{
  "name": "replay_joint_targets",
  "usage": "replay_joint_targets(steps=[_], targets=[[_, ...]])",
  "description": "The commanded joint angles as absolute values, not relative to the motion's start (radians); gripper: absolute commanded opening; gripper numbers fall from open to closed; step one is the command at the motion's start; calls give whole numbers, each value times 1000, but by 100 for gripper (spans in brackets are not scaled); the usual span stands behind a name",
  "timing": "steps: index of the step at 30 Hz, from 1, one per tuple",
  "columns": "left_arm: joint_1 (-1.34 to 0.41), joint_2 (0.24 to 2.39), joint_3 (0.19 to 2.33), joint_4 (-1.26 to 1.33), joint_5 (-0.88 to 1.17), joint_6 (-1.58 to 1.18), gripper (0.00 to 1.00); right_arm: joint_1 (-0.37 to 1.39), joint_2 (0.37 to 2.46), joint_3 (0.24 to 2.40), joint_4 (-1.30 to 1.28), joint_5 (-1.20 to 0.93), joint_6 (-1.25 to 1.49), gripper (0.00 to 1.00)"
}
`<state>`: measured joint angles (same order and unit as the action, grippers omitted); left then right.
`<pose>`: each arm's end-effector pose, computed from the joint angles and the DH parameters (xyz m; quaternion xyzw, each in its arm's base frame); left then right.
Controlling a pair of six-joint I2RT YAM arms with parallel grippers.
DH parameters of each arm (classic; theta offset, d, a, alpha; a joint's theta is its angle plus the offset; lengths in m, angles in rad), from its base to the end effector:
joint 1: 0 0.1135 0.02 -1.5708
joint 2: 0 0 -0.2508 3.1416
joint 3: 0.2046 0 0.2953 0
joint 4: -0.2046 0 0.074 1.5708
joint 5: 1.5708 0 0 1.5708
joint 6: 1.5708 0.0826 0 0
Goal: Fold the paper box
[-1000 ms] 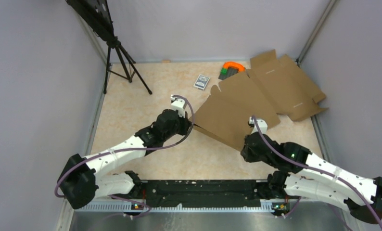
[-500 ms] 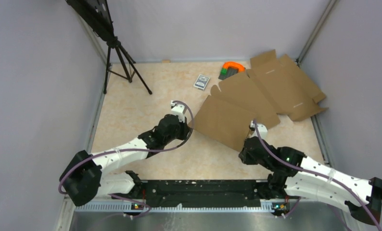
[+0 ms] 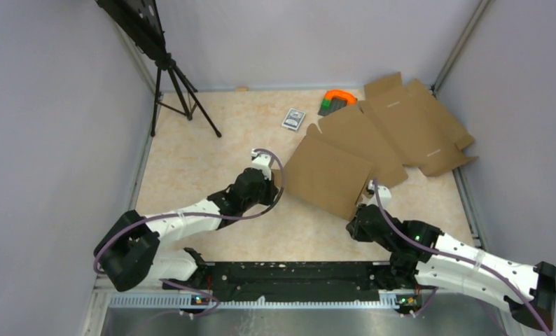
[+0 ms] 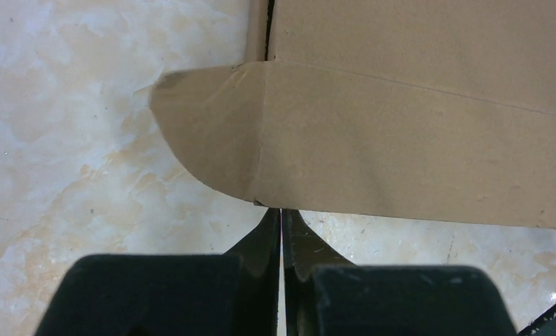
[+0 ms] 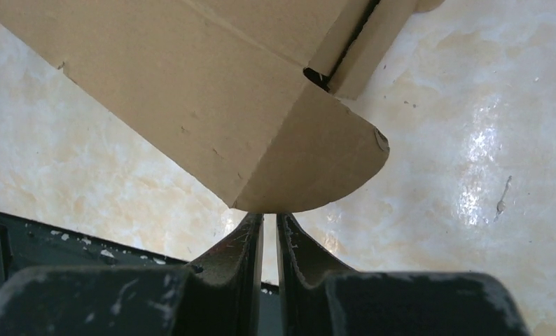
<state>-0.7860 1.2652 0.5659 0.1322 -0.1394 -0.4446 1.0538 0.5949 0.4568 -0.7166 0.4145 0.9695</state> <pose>0.2455 -0.2295 0.1288 0.1156 0.8675 -0.2271 0.4271 0.1303 0.1619 0.1608 0.0334 0.9188 0.1885 0.3453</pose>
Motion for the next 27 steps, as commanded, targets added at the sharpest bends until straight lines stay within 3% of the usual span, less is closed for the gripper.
replay_joint_targets(steps=[1, 9, 16, 20, 21, 23, 27], targets=[[-787, 1290, 554, 227, -121, -469, 0, 1065, 559, 415, -656, 458, 1013, 12], [-787, 1288, 558, 216, -107, -469, 0, 1065, 487, 399, -670, 450, 1013, 15], [-787, 1093, 604, -60, -137, -418, 3, 1065, 484, 495, -698, 335, 997, 24], [-787, 1023, 665, -182, -179, -413, 24, 1065, 487, 563, -714, 317, 1007, 31], [-786, 1018, 682, -196, -196, -416, 34, 1065, 490, 581, -721, 322, 1010, 37], [-776, 1029, 719, -218, -230, -423, 56, 1065, 506, 628, -764, 365, 1041, 64], [-688, 1115, 817, -216, -116, -406, 80, 1065, 580, 734, -849, 523, 1072, 87]])
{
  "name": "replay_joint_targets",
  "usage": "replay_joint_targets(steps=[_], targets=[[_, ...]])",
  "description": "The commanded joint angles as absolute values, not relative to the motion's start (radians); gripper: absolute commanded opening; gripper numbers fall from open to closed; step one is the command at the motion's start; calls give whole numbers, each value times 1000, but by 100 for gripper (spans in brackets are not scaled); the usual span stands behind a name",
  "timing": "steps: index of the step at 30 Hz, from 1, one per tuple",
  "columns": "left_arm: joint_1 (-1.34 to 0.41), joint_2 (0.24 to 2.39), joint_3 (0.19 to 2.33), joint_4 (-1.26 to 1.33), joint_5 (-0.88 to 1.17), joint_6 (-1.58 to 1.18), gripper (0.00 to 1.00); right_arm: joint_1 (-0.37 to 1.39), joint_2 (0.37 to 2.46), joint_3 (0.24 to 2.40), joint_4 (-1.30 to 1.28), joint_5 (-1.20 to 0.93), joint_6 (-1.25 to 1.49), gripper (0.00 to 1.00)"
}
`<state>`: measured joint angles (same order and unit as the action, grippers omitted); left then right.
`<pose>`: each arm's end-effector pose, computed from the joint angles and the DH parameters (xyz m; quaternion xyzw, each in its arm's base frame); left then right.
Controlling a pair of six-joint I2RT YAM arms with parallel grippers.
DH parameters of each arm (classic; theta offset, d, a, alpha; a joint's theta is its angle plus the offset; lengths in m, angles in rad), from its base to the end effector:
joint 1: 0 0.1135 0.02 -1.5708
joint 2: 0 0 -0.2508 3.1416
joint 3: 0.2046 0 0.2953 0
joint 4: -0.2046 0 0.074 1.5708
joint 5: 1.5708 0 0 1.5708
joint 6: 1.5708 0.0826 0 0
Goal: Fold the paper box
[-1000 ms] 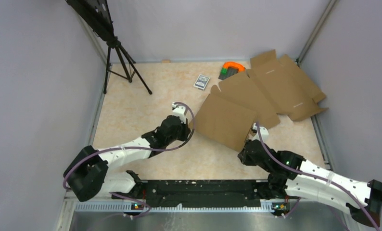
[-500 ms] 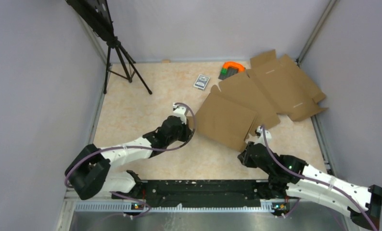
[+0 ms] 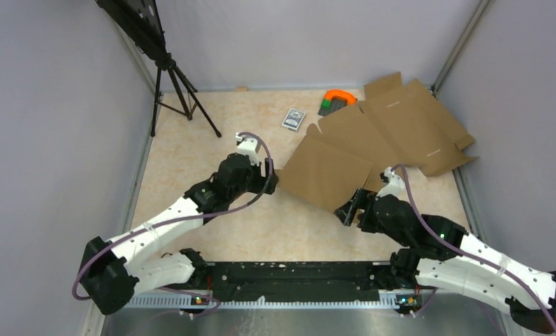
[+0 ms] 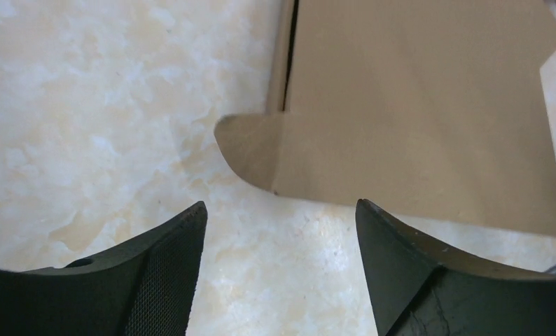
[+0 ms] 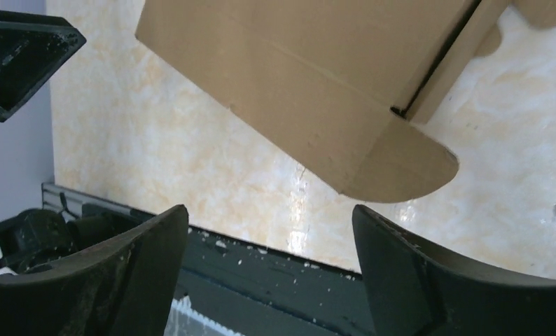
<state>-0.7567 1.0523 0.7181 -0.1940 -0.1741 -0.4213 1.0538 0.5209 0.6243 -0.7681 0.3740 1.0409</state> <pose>0.2445 -0.2111 0.2149 0.1015 0.8590 -0.2129 0.4544 0.1264 0.1612 0.2348 0.0757 0.8839 0.2889 0.3598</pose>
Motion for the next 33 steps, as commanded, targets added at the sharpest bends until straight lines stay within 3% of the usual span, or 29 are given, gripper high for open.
replay_joint_targets(steps=[1, 5, 7, 11, 14, 21, 25, 33], targets=[[-669, 1150, 844, -205, -84, -396, 81, 1065, 608, 764, -881, 570, 1079, 91], [-621, 1301, 942, -170, -22, -345, 81, 1050, 728, 841, -993, 746, 1103, 95], [-594, 1373, 980, -151, 13, -334, 80, 987, 759, 829, -959, 716, 1036, 93], [-566, 1490, 1038, -117, 105, -321, 77, 638, 725, 703, -718, 347, 845, 85], [-564, 1562, 1076, -120, 171, -298, 75, 481, 740, 615, -603, 137, 794, 79], [-563, 1701, 1087, -147, 247, -292, 64, 465, 795, 519, -573, 103, 802, 71], [-565, 1748, 1061, -120, 275, -309, 62, 464, 807, 436, -545, 114, 836, 64], [-565, 1784, 1066, -123, 272, -304, 61, 462, 816, 412, -498, 137, 834, 61]])
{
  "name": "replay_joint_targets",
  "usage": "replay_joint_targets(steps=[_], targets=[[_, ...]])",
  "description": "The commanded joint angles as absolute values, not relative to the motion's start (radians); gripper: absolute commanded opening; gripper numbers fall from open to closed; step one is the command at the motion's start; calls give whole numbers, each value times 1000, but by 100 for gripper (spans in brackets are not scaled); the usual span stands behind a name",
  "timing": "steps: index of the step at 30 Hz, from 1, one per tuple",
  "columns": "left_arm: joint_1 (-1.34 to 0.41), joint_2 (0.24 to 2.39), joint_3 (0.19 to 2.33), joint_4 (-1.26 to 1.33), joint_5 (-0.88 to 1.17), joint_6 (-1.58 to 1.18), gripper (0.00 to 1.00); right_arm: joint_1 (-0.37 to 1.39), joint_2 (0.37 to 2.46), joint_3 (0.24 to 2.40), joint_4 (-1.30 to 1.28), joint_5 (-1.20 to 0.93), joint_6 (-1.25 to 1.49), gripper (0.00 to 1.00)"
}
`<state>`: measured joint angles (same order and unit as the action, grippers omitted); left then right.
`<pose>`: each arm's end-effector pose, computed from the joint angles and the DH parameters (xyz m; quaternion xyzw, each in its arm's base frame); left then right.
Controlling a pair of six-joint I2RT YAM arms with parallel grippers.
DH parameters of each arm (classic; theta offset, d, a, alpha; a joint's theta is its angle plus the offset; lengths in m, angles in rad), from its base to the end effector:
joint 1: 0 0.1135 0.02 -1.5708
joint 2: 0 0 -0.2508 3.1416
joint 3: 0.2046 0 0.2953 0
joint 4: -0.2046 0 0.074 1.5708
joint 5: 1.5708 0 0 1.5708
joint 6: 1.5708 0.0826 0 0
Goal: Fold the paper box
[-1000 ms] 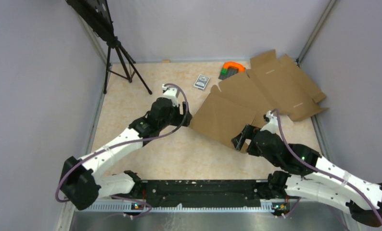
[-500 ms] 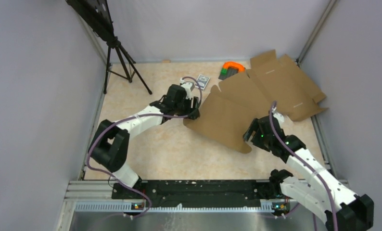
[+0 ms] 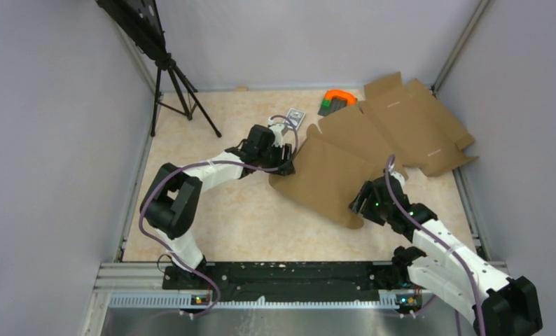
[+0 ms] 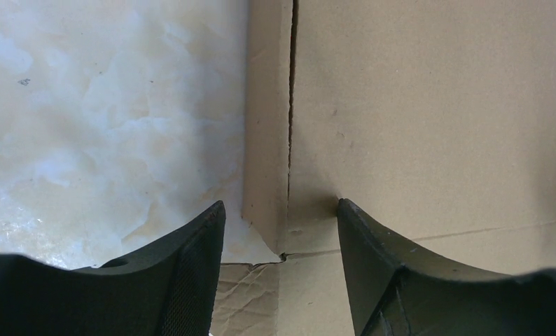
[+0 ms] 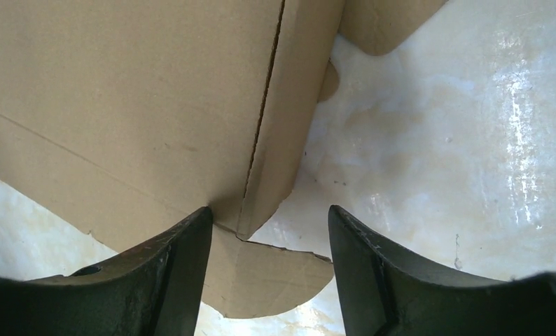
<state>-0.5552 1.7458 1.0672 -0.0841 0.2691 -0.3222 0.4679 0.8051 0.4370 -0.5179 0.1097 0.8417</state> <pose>0.3602 -0.2493 0.1195 0.1583 0.8989 -0.2772 0.3003 0.2150 0.0985 0.1253 0.1929 0.9207 0.1632 0.2974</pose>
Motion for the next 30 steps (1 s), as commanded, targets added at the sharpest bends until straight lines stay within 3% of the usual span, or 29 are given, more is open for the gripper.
replay_joint_targets(steps=[1, 4, 6, 16, 22, 30], targets=[[-565, 1777, 1068, -128, 269, -299, 62, 460, 807, 416, -490, 134, 821, 64], [-561, 1756, 1076, -134, 268, -275, 65, 445, 770, 402, -439, 84, 778, 84], [-548, 1752, 1084, -136, 305, -276, 66, 412, 759, 378, -398, 22, 771, 87], [-489, 1776, 1012, 81, 590, -349, 67, 317, 775, 313, -210, -279, 728, 89], [-477, 1702, 975, 105, 648, -390, 61, 317, 759, 355, -201, -384, 725, 82], [-467, 1508, 1055, -191, 653, -365, 58, 345, 719, 466, -299, -572, 880, 77]])
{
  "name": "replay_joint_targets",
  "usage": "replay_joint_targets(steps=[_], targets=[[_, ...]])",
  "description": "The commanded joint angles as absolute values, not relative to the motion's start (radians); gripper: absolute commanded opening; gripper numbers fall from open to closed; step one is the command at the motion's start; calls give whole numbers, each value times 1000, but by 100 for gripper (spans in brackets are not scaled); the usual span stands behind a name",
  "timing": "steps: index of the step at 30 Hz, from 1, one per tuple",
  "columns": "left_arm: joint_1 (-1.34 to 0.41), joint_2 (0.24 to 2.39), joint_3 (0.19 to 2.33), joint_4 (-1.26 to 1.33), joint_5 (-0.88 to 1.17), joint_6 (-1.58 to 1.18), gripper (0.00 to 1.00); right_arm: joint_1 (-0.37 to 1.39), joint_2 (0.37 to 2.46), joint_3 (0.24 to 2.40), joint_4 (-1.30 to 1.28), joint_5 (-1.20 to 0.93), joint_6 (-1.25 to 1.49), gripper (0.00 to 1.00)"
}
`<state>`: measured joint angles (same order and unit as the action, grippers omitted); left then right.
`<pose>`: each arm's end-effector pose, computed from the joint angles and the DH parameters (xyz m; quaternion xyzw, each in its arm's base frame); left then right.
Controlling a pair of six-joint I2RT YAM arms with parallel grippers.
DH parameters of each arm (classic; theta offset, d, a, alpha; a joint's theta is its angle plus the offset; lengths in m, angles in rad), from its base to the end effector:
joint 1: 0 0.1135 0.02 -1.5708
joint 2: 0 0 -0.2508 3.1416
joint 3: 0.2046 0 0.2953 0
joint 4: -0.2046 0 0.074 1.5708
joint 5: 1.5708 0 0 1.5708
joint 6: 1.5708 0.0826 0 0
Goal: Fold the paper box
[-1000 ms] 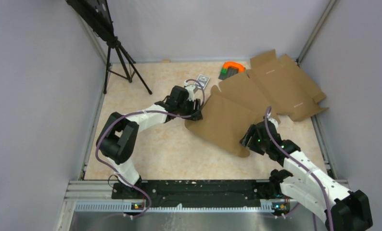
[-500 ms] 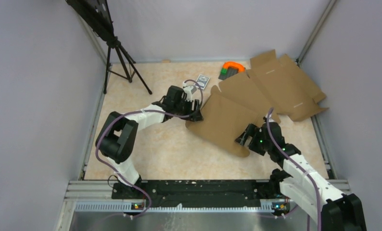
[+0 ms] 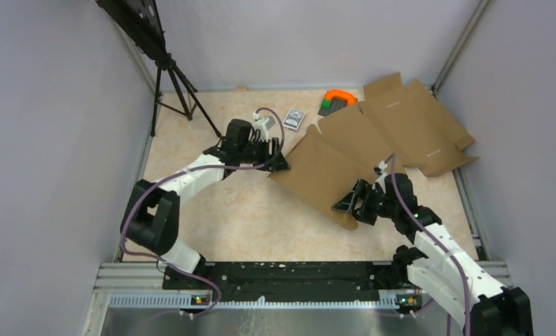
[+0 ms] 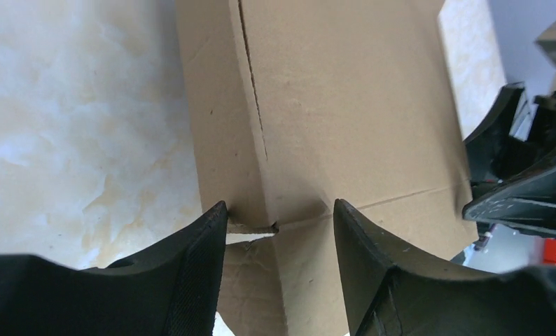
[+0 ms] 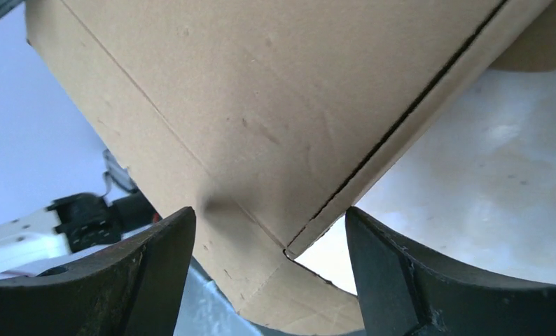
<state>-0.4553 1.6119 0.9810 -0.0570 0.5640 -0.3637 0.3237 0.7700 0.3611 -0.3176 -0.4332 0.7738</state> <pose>0.3491 -0.2201 0.1507 0.1585 0.8621 -0.3942 0.2763 0.2169 0.1094 0.1292 0.1130 0.8881 0.3760 0.2391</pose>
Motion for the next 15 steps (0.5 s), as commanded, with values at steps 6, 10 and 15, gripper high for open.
replay_joint_targets(steps=[6, 10, 15], targets=[[-463, 1424, 1121, -421, 564, -331, 58, 379, 588, 468, -283, -637, 1199, 75], [-451, 1413, 1199, -557, 535, -312, 58, 392, 542, 422, -166, -663, 1415, 68], [-448, 1424, 1305, -606, 544, -343, 57, 444, 630, 515, -141, -669, 1468, 70]])
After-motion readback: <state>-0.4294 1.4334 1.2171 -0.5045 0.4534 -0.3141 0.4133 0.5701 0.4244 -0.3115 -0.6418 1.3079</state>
